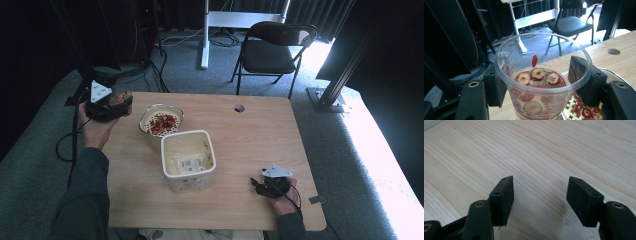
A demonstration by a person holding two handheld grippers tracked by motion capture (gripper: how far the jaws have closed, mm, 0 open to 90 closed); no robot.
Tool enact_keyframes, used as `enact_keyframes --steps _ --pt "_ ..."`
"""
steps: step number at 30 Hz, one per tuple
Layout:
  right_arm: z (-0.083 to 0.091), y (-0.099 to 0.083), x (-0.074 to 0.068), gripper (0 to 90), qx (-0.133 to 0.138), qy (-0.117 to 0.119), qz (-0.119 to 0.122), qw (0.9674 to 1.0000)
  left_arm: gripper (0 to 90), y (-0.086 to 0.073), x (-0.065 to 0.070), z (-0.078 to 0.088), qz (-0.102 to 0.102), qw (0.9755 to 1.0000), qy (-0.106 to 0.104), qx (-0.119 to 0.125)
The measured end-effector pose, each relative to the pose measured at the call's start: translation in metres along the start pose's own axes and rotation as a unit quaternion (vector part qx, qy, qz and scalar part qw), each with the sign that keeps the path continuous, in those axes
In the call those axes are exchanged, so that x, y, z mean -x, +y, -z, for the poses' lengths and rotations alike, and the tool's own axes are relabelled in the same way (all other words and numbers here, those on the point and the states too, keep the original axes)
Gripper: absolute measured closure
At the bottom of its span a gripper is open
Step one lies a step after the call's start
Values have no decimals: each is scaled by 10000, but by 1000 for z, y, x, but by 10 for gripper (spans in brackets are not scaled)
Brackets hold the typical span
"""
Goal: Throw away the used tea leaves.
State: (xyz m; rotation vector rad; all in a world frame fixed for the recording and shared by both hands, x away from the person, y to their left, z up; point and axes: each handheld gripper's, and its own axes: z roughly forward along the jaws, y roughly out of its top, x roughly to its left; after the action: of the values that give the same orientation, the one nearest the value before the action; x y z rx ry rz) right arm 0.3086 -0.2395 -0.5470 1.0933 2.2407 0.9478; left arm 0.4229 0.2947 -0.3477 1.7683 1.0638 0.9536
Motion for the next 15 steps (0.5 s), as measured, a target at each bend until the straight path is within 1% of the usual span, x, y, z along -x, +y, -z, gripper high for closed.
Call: enact_keyframes --steps 7,9,11,13,15 --pt "0 -1 1 381 16 21 -30 10000 355 2 10 -5 -137 9999 -61 -20" --pt "0 -1 1 381 20 41 -35 10000 355 1 11 -3 -84 9999 -86 28" --pt "0 -1 1 381 21 45 -31 10000 355 -1 14 -1 -41 9998 -171 128" --pt "0 -1 1 381 21 44 -41 10000 355 -3 16 -1 -76 9997 -192 131" --pt "0 -1 1 381 24 50 -53 10000 355 -4 15 -2 -59 9998 -182 92"
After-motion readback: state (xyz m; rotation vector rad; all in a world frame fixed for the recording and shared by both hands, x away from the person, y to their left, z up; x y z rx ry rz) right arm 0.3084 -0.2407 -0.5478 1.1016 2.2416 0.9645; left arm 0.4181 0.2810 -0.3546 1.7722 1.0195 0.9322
